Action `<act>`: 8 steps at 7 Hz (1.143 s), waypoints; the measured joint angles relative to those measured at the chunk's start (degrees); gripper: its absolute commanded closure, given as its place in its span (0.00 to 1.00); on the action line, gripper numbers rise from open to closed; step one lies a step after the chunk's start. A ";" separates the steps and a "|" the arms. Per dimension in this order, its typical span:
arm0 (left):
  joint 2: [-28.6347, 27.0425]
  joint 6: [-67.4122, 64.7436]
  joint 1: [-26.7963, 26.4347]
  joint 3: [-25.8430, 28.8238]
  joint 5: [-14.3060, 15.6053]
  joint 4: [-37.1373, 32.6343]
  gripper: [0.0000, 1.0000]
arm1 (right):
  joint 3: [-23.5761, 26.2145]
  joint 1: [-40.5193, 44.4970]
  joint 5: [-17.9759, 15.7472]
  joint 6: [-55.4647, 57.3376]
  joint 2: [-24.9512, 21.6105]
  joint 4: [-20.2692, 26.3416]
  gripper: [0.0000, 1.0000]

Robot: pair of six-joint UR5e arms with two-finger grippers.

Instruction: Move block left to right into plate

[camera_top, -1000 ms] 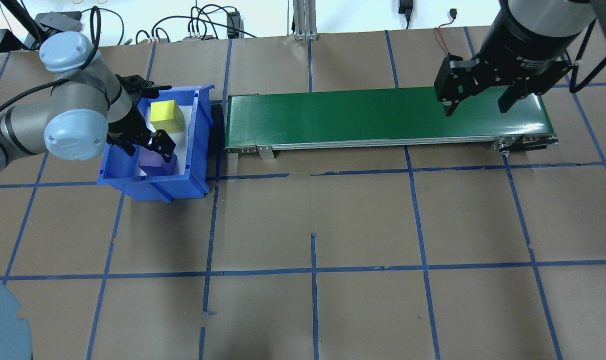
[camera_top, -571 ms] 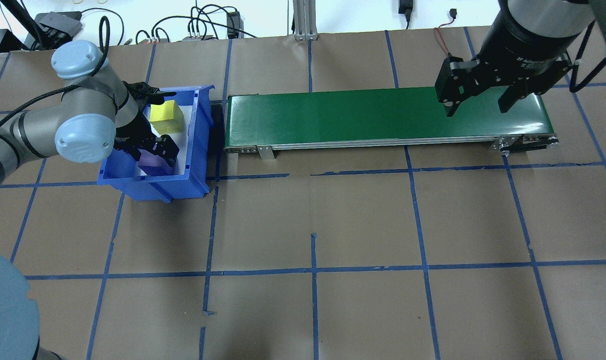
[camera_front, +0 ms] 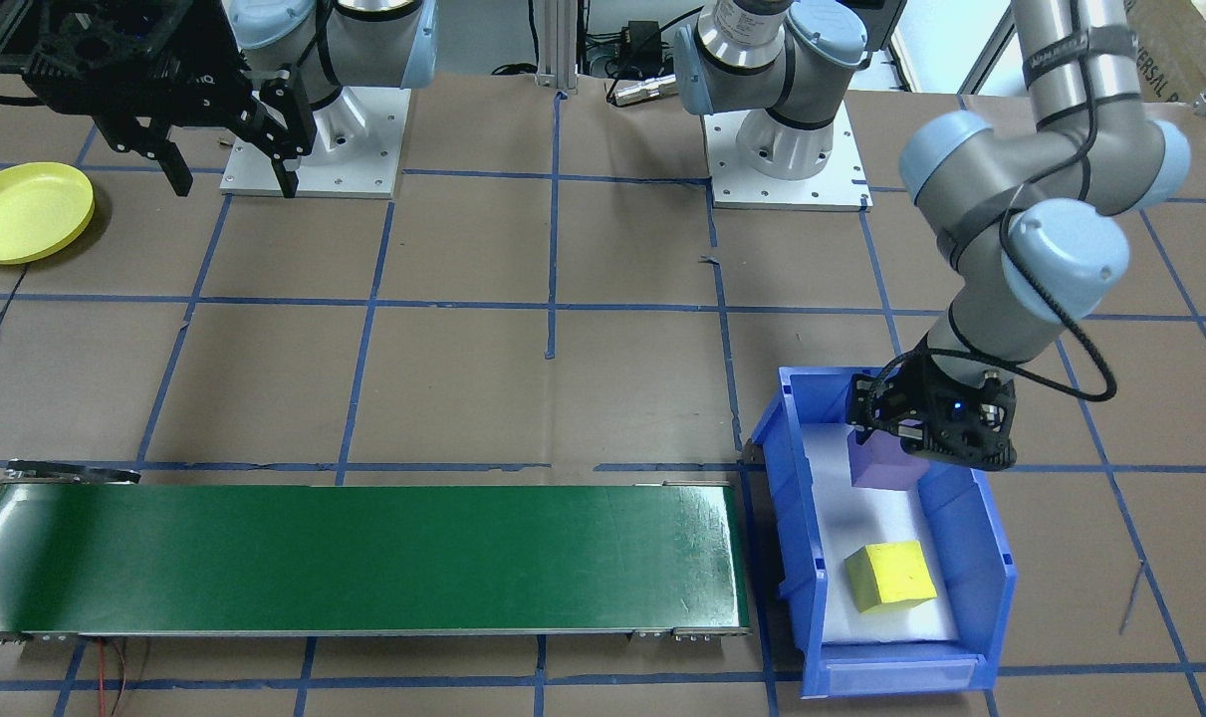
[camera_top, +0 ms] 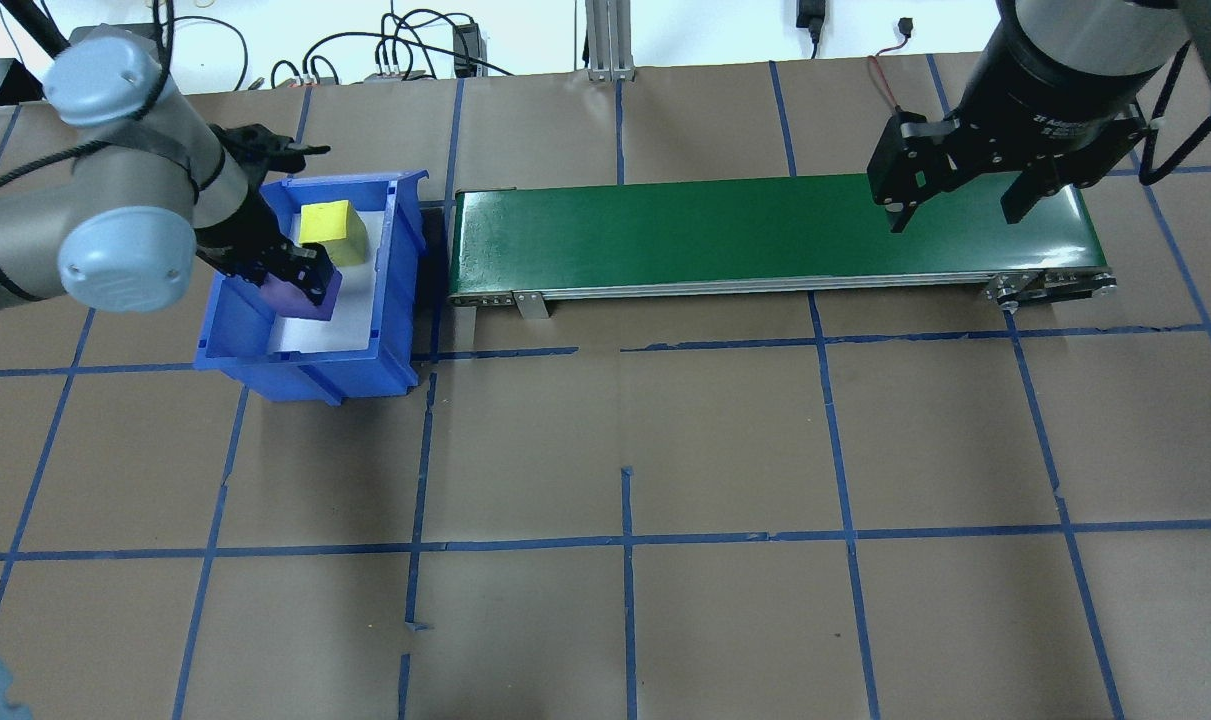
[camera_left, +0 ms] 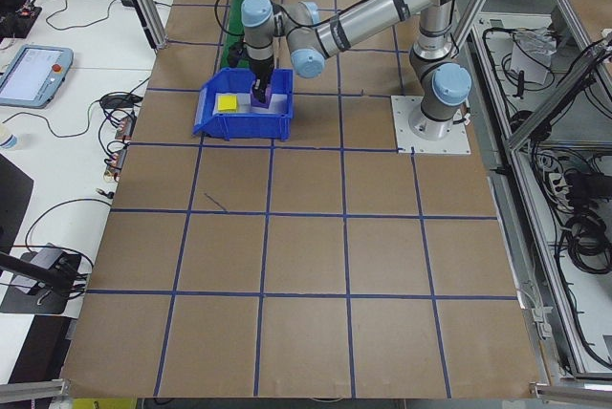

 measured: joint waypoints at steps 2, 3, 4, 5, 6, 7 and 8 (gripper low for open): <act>7.45 -2.97 -1.70 2.54 -1.67 -4.68 0.77 | 0.06 -0.03 0.02 0.23 -0.01 -0.05 0.51; 7.80 -5.79 -3.18 4.13 -3.49 -4.72 0.77 | 0.02 -0.04 -0.03 0.25 0.02 -0.10 0.01; 6.53 -9.63 -5.26 5.78 -4.84 -3.94 0.77 | -0.07 -0.04 -0.07 0.24 0.03 -0.15 0.16; 3.92 -13.72 -8.11 6.92 -5.46 -1.56 0.77 | -0.07 -0.04 -0.10 0.21 0.02 -0.18 0.26; 0.00 -17.93 -11.33 7.38 -5.70 2.81 0.77 | 0.04 -0.03 -0.09 0.04 0.03 -0.32 0.17; -4.55 -21.81 -14.49 7.54 -5.78 8.32 0.77 | 0.11 -0.01 -0.11 -0.03 0.04 -0.54 0.07; -8.55 -24.48 -16.91 7.56 -5.81 13.44 0.77 | 0.12 -0.01 -0.16 0.02 0.03 -0.70 0.23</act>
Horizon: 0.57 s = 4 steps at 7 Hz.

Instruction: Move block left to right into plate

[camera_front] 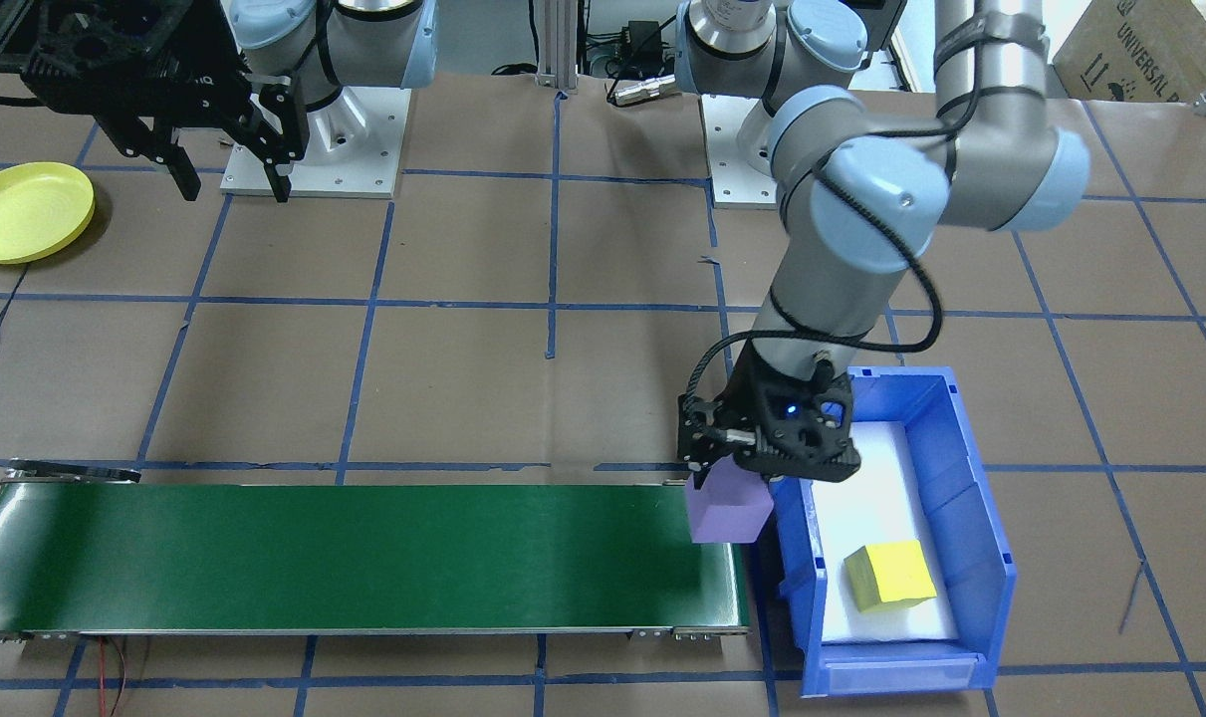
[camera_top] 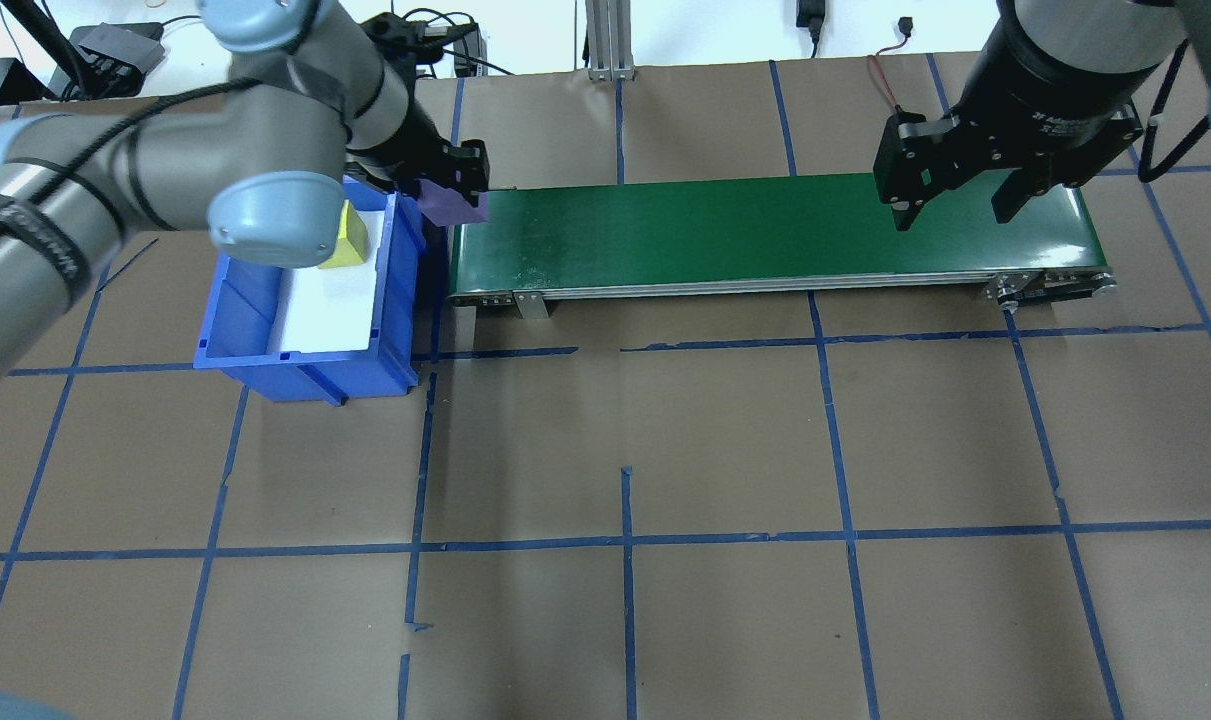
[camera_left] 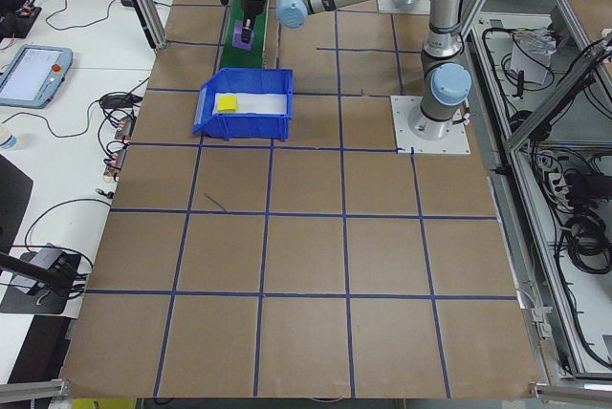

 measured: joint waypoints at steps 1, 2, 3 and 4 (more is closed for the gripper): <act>-2.79 -1.25 -1.13 0.02 -0.01 3.30 0.62 | 0.05 0.00 0.02 0.00 -0.01 -0.09 0.03; -4.47 -1.69 -1.53 0.03 -0.03 4.79 0.01 | 0.07 0.01 0.04 0.05 -0.02 -0.13 0.20; -5.45 -1.83 -1.69 0.00 -0.07 5.26 0.00 | 0.06 0.01 0.04 0.08 -0.03 -0.14 0.08; -5.87 -1.79 -1.74 -0.08 -0.01 5.20 0.00 | 0.05 0.02 0.05 0.04 -0.03 -0.15 0.08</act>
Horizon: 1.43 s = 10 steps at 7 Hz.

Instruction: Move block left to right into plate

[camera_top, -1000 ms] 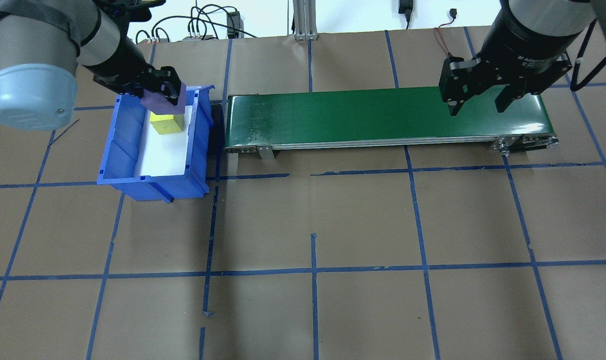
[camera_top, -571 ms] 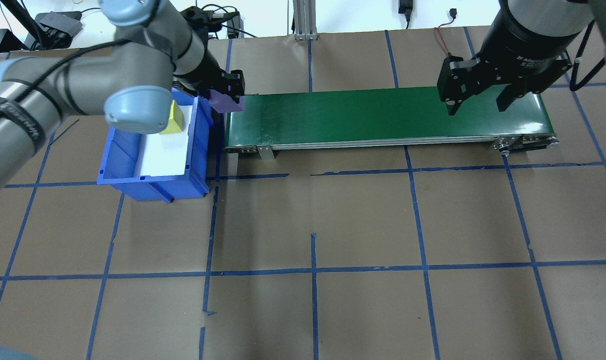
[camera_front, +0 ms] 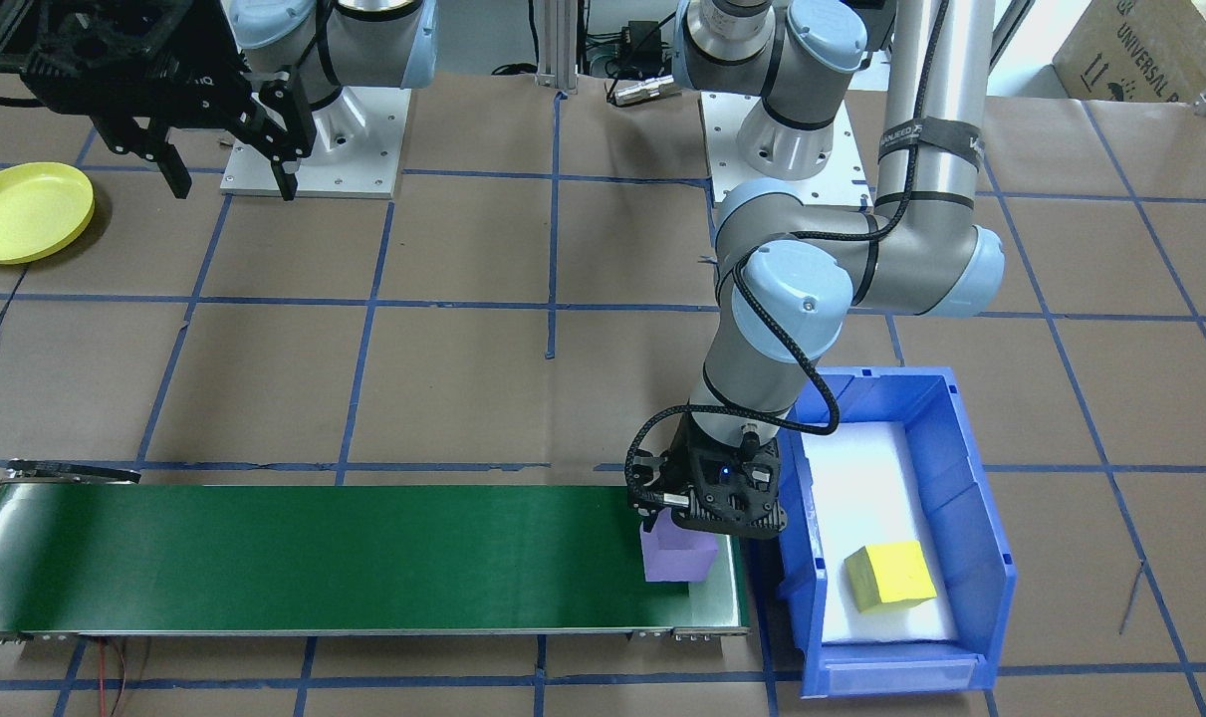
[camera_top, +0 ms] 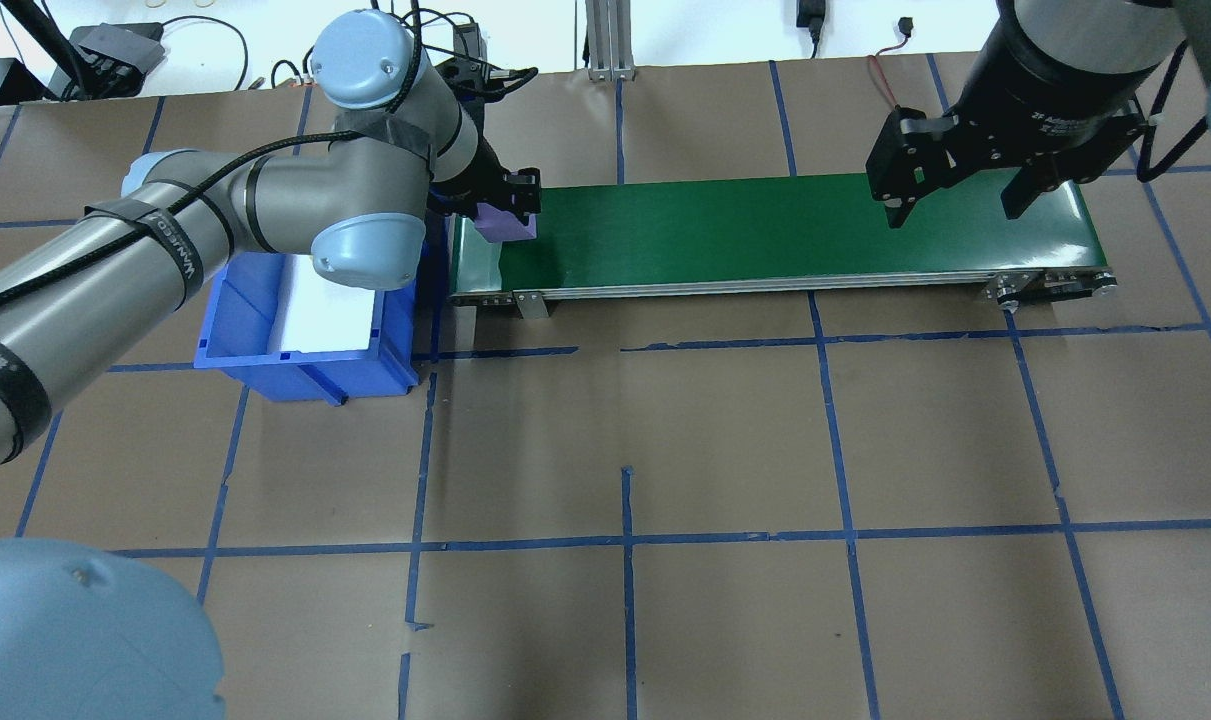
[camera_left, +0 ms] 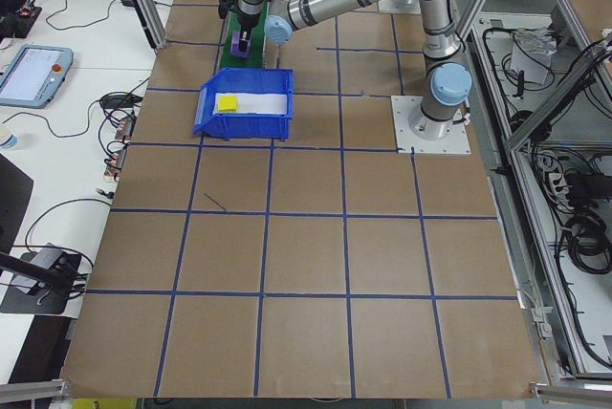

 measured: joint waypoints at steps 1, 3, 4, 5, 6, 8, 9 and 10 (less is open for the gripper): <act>0.44 0.28 0.00 0.08 0.31 -0.05 0.00 | -0.01 0.00 -0.05 0.02 -0.02 0.01 0.13; 4.71 1.03 1.04 0.64 1.63 -1.27 0.00 | 0.02 0.04 -0.08 0.09 -0.04 0.03 0.11; 7.14 1.23 3.84 0.79 1.73 -3.69 0.00 | 0.02 0.03 -0.10 0.22 -0.05 0.05 0.00; 8.82 2.16 8.97 0.84 1.05 -6.49 0.00 | 0.03 -0.04 -0.05 0.24 -0.03 0.06 0.04; 9.43 3.84 13.42 0.85 0.45 -8.68 0.00 | 0.03 -0.09 0.13 0.41 -0.01 0.15 0.19; 7.36 5.37 16.36 0.60 2.45 -9.29 0.00 | 0.09 -0.19 0.69 0.41 0.04 0.42 0.18; 4.59 5.98 16.67 0.79 3.31 -7.59 0.00 | 0.04 -0.20 0.76 0.50 0.03 0.68 0.01; 1.84 6.66 16.89 0.89 3.72 -5.18 0.00 | 0.01 -0.22 0.76 0.52 0.02 0.81 0.00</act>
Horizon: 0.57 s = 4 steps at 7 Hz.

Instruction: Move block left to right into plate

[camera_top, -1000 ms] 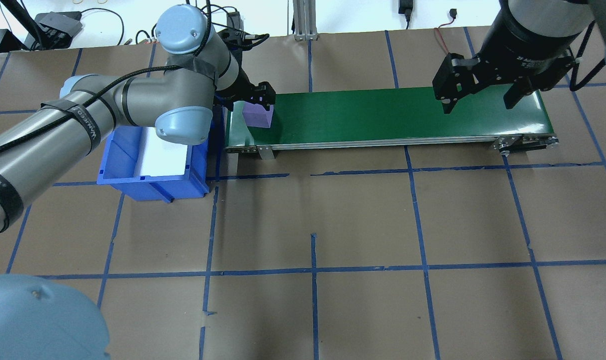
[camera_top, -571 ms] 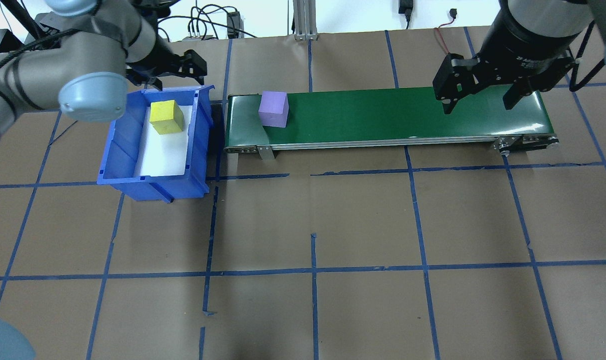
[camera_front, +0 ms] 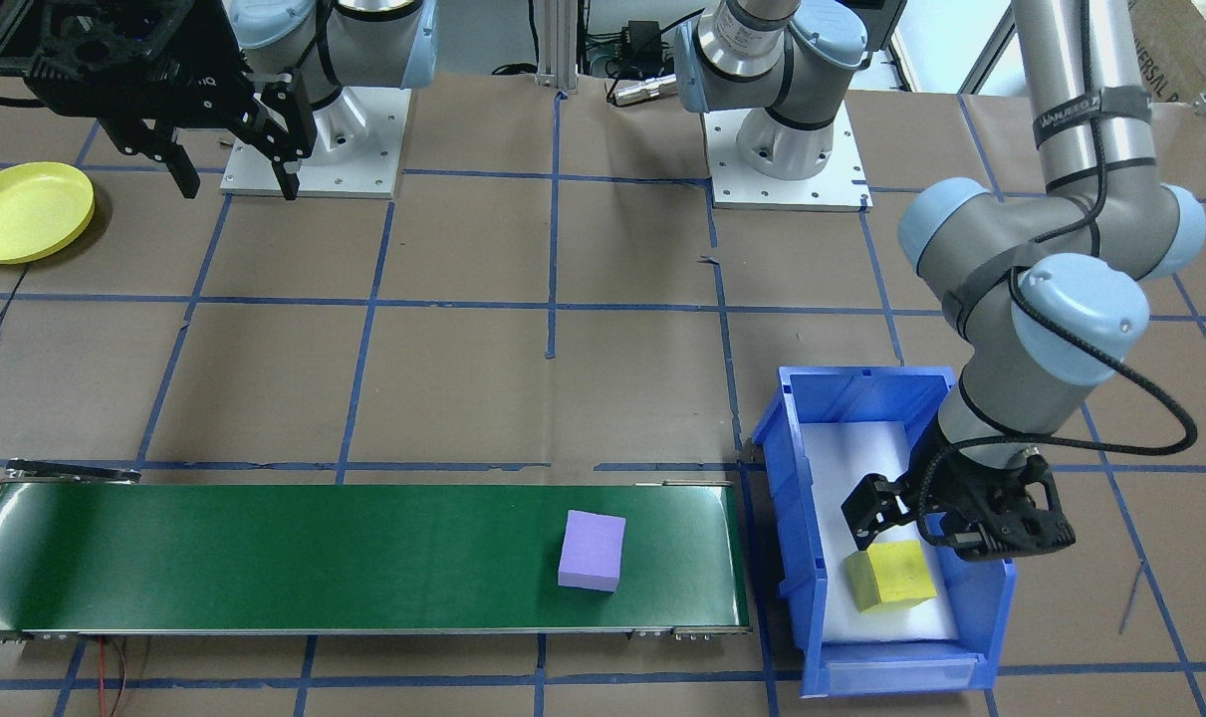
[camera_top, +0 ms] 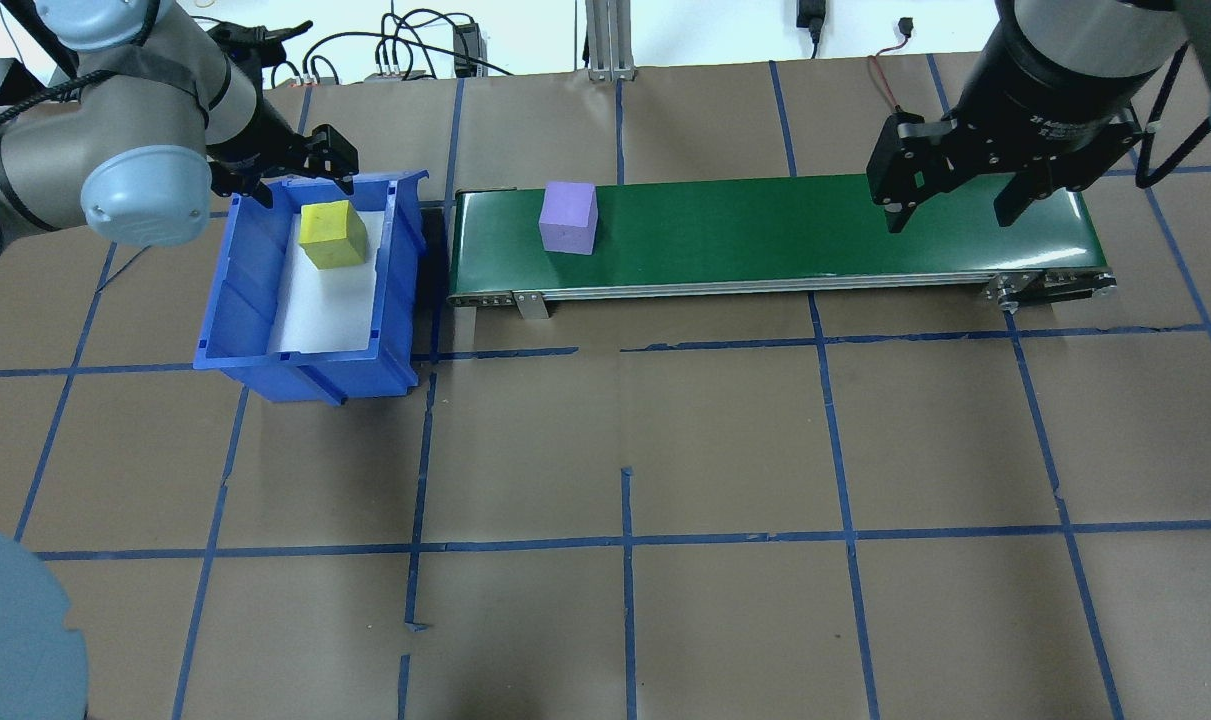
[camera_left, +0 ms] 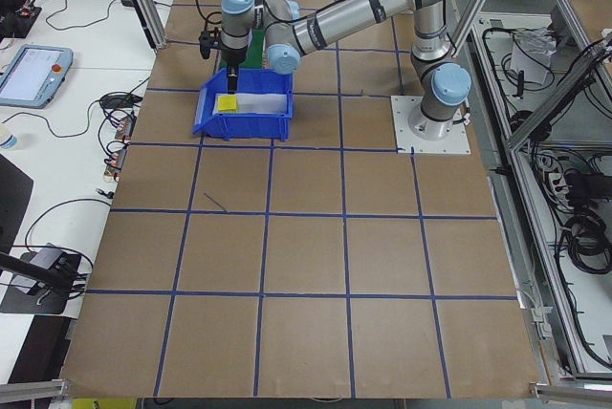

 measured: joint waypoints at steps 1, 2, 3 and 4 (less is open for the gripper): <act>-1.74 0.35 0.37 0.06 0.16 1.49 0.00 | 0.00 0.01 0.03 -0.01 -0.01 0.05 0.00; -2.79 0.47 0.82 0.18 0.20 2.12 0.00 | 0.03 0.05 0.08 -0.03 -0.01 0.06 0.00; -4.26 0.51 1.18 0.58 0.22 2.48 0.00 | 0.05 0.06 0.08 -0.02 -0.01 0.07 0.00; -6.12 0.52 1.33 1.45 0.23 2.70 0.00 | 0.06 -0.04 0.12 -0.10 0.05 -0.01 0.00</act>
